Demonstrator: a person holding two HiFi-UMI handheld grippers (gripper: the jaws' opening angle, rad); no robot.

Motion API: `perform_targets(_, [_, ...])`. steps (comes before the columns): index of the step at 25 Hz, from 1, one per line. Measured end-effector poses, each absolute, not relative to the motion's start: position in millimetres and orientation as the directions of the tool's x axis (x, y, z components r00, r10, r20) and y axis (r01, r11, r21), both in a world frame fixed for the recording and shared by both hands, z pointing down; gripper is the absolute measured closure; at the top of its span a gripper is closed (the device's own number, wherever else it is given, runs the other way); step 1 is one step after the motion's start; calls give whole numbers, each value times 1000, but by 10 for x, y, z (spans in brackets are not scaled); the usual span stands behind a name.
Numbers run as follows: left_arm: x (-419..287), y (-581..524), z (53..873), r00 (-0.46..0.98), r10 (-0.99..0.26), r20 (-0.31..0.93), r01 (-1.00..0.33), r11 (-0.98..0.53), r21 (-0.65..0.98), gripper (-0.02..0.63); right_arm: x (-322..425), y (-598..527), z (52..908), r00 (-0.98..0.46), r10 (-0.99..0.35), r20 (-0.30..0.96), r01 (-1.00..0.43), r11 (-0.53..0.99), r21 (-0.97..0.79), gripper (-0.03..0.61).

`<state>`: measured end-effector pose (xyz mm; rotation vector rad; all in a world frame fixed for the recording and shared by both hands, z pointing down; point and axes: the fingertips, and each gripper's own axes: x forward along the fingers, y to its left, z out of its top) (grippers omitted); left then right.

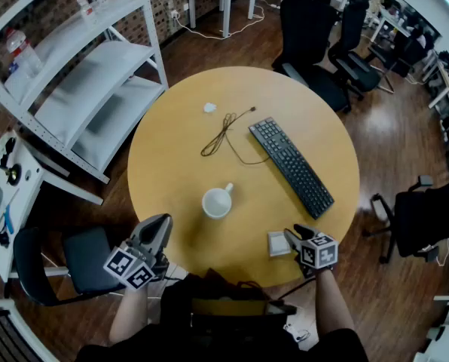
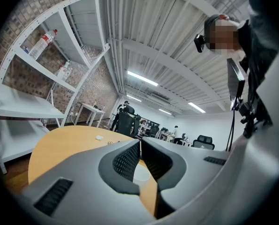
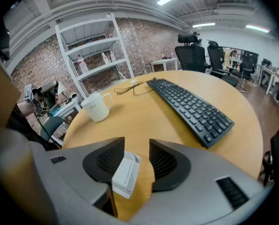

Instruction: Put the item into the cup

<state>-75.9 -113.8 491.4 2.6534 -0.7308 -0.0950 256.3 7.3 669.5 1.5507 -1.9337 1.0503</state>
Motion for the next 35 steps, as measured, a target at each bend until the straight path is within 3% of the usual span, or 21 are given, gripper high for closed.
perform_targets(7, [-711,-1083,4975,864,-500,58,-479,-783,396,609,2503,106,7075,-248,-501,829,-967,82,-240,379])
perform_targets(15, [-701,-1111,4981,870,-488,72,-473,-786,398,609,2404,100,7118,-290,-502,815,-949,42,-312,380])
perform_targets(17, [-663,-1118,4967,876,-478,68,-464,-794,394,609,2366,117,7105,-315,-503,805,-939,45,-340,443])
perform_targets(20, [-616,-1136,4949,884,-464,63,-450,-804,389,609,2342,121,7048,-324,-520,790,-934,42,-355,480])
perform_targets(29, [-534,-1205,4860,897,-441,28,-418,-828,374,609,2324,-218,6256,-287,-697,657,-949,114,-293,517])
perform_targets(35, [-705,-1246,4763,876,-482,-5,-449,-820,356,609,2049,-805,5349,-310,-845,435,-946,230,-228,518])
